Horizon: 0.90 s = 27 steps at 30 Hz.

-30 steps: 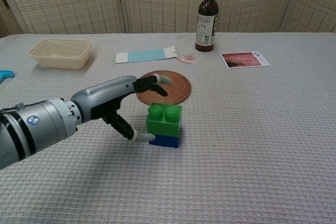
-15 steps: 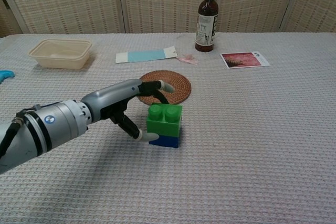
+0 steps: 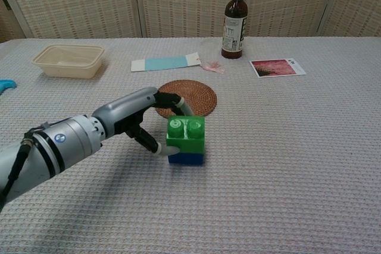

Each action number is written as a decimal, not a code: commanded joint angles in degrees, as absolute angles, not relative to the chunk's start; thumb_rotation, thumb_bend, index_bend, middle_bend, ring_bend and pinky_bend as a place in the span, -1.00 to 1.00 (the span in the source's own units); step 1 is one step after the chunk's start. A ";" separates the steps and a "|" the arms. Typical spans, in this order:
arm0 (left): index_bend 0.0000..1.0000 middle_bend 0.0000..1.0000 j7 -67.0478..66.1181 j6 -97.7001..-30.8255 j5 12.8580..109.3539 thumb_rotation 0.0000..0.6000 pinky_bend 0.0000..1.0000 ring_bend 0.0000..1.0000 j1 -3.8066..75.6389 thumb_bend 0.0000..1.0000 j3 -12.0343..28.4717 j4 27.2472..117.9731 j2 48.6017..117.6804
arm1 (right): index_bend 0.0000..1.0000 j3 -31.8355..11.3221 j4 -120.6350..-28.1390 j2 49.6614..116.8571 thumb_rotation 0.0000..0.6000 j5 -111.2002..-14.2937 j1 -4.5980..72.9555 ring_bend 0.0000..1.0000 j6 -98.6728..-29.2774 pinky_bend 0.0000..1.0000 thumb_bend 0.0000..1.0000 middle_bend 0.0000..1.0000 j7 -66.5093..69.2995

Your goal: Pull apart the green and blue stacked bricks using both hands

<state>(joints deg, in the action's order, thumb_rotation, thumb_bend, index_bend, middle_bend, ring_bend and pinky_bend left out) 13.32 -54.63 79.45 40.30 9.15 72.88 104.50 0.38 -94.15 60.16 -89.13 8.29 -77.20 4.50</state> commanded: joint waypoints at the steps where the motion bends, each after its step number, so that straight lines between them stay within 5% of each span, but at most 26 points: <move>1: -0.13 0.08 14.90 -55.60 79.91 1.00 -1.00 -0.72 39.91 -0.37 9.05 72.10 105.04 | -1.00 0.42 -94.17 60.19 1.00 -89.08 8.34 -1.00 -77.03 -1.00 -0.18 -1.00 4.41; 12: 0.40 0.57 19.83 -62.30 81.60 1.00 -1.00 -0.43 37.80 -0.35 9.50 69.61 107.65 | -1.00 0.64 -94.26 60.38 1.00 -88.99 8.59 -1.00 -76.37 -1.00 -0.18 -1.00 3.77; 19: 0.44 0.61 19.97 -63.84 81.85 1.00 -1.00 -0.41 36.38 -0.33 8.97 74.98 105.05 | -1.00 0.56 -91.72 62.40 1.00 -89.80 10.89 -1.00 -73.13 -1.00 -0.18 -1.00 7.87; 27: 0.44 0.62 24.13 -66.64 85.71 1.00 -1.00 -0.41 35.07 -0.31 7.27 82.07 100.80 | -1.00 1.71 -85.09 68.04 1.00 -97.55 21.16 -1.00 -63.64 -1.00 -0.19 -1.00 34.09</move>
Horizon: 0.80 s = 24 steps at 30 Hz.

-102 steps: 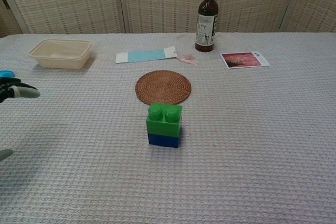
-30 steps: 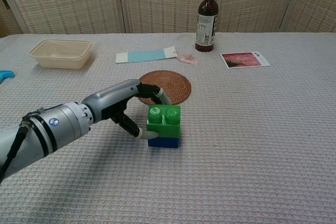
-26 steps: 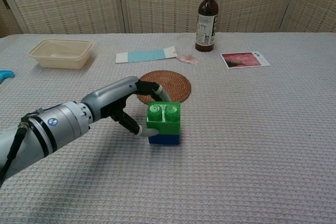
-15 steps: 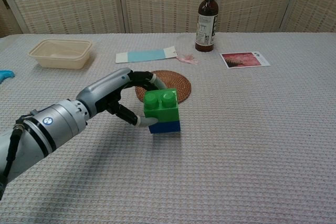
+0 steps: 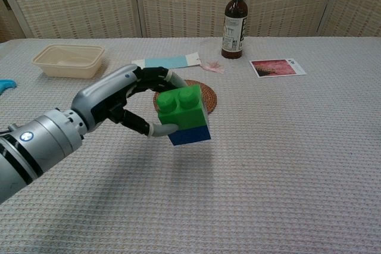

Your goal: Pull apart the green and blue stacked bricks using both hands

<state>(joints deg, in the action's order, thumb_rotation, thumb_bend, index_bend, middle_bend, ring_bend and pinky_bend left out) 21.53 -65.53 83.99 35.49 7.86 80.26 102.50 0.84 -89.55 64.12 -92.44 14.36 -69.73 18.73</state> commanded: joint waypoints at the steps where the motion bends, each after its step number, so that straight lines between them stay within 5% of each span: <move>1: 0.44 0.62 24.57 -66.77 85.90 1.00 -1.00 -0.41 35.09 -0.31 7.33 82.45 100.46 | -1.00 1.80 -84.27 68.98 1.00 -97.99 22.42 -1.00 -62.58 -1.00 -0.19 -1.00 37.26; 14: 0.45 0.62 25.36 -67.55 84.80 1.00 -1.00 -0.42 35.21 -0.30 9.35 84.14 98.77 | -1.00 0.64 -77.00 81.38 1.00 -96.98 34.01 -0.94 -55.49 -1.00 -0.18 -0.89 68.50; 24: 0.45 0.62 26.79 -67.42 84.41 1.00 -1.00 -0.42 35.18 -0.30 9.49 83.43 98.17 | -1.00 0.83 -74.37 86.45 1.00 -96.69 39.18 -0.91 -53.59 -0.99 -0.18 -0.85 78.15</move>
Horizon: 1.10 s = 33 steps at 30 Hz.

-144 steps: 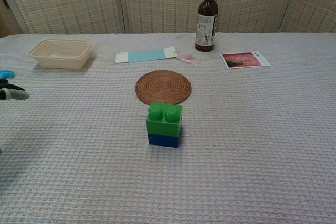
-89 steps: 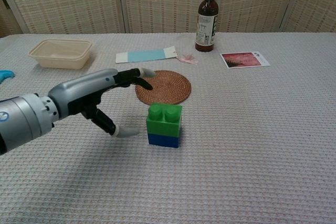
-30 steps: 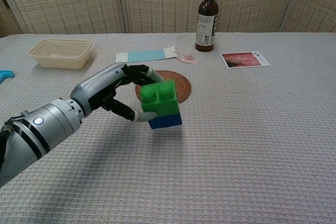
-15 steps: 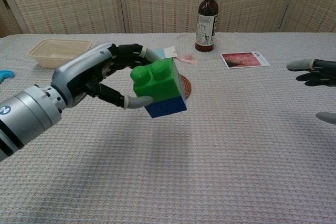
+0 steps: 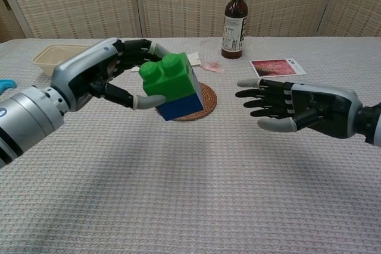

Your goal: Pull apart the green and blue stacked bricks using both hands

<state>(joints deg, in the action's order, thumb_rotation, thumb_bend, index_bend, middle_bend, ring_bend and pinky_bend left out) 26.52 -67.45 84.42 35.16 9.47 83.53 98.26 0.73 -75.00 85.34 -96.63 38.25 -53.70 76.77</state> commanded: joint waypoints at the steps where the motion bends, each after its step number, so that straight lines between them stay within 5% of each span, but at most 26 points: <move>1: 0.45 0.62 26.93 -67.39 84.41 1.00 -1.00 -0.42 35.20 -0.30 9.49 83.34 98.15 | -1.00 0.86 -74.24 86.78 1.00 -96.70 39.49 -0.91 -53.64 -0.99 -0.18 -0.85 78.53; 27: 0.45 0.62 28.77 -66.74 85.27 1.00 -1.00 -0.42 35.86 -0.29 8.64 83.16 98.39 | -1.00 -0.09 -73.63 92.36 1.00 -94.55 44.32 -0.90 -54.85 -0.99 -0.18 -0.85 74.45; 33: 0.45 0.62 29.06 -66.52 85.10 1.00 -1.00 -0.42 35.92 -0.29 8.49 83.12 98.60 | -0.76 -0.72 -73.14 94.19 1.00 -93.08 44.34 -0.80 -55.39 -0.89 -0.19 -0.72 73.21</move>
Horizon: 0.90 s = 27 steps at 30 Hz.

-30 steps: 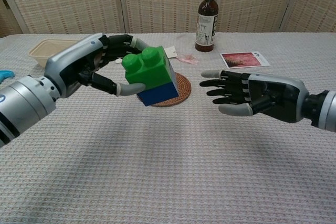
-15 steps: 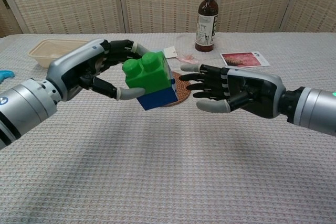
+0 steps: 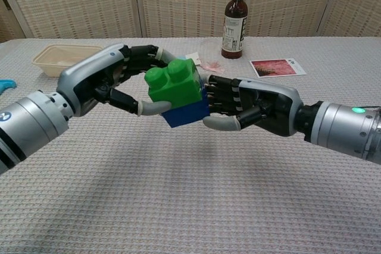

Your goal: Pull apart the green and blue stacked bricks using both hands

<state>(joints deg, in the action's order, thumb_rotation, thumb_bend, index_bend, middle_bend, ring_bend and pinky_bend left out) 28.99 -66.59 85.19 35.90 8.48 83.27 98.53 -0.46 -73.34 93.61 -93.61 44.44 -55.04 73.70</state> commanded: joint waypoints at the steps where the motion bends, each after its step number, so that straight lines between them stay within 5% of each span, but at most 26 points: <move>1: 0.45 0.62 29.16 -66.47 85.06 1.00 -1.00 -0.42 35.94 -0.29 8.50 83.00 98.64 | -0.71 -0.77 -73.14 94.38 1.00 -92.91 44.28 -0.77 -55.53 -0.87 -0.18 -0.66 72.98; 8: 0.45 0.62 29.96 -66.28 85.01 1.00 -1.00 -0.42 36.09 -0.29 8.48 81.79 98.97 | -0.44 -1.02 -73.37 94.92 1.00 -92.09 44.08 -0.62 -56.38 -0.69 -0.18 -0.47 71.91; 13: 0.45 0.62 30.43 -66.20 85.03 1.00 -1.00 -0.42 36.18 -0.29 8.45 81.38 99.06 | -0.07 -1.23 -73.11 95.57 1.00 -91.27 43.93 -0.38 -56.38 -0.45 -0.18 -0.20 70.78; 27: 0.45 0.62 30.76 -66.49 84.83 1.00 -1.00 -0.42 36.04 -0.29 8.62 82.79 98.58 | 0.35 -2.44 -71.03 98.77 1.00 -88.39 42.81 -0.13 -56.37 -0.24 -0.18 0.11 64.76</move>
